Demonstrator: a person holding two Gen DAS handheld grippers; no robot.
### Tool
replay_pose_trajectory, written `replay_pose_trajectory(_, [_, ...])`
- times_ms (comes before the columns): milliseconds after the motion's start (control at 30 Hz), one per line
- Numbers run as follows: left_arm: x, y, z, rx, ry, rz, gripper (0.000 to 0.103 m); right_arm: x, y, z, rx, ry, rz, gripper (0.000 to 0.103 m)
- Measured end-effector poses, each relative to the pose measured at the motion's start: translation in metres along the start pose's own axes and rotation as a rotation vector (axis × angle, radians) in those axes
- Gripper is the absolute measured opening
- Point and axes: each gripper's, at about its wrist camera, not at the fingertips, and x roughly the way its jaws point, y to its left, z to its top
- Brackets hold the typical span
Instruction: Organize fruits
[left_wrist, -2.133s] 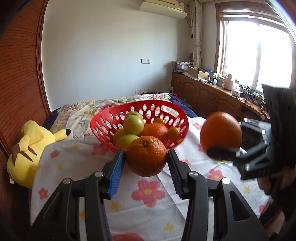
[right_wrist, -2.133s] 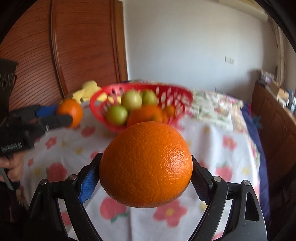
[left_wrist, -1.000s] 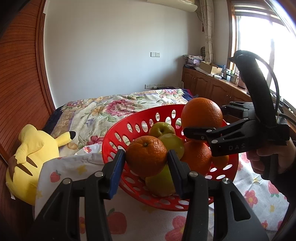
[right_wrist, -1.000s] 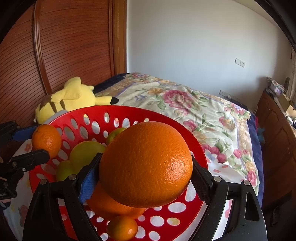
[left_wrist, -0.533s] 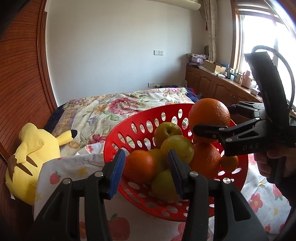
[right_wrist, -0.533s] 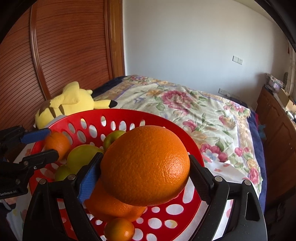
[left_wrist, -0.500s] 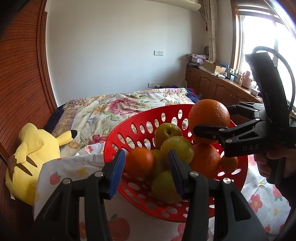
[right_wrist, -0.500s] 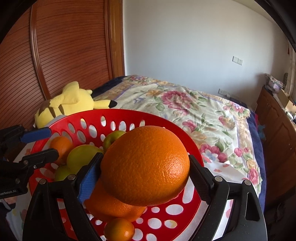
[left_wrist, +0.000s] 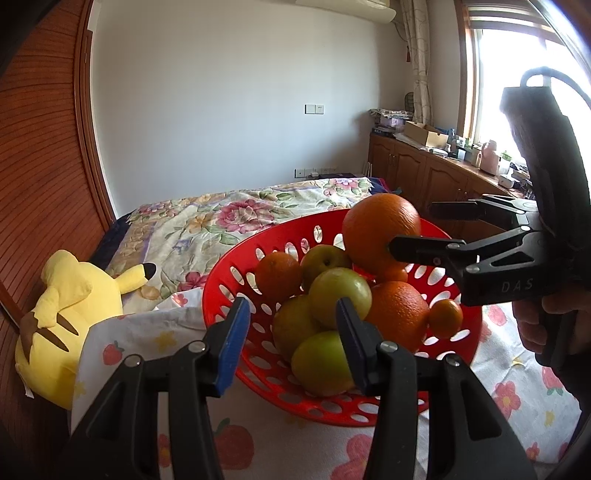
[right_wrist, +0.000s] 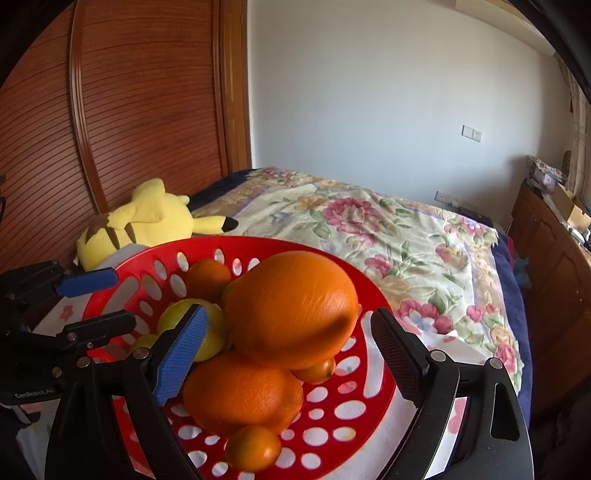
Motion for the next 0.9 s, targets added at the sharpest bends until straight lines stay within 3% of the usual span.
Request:
replay_pose_trajectory(433, [-0.044, -0.026, -0.013, 0.029, -0.030, 0.005, 0.054, -0.061, 0.008, -0.037, 0.085, -0.070, -0.021, 0.092])
replay_pose_trajectory(900, [-0.101, -0.046, -0.029, 0.046, -0.097, 0.022, 0.076, -0.133, 0.035, -0.073, 0.132, -0.169, -0.084, 0.094])
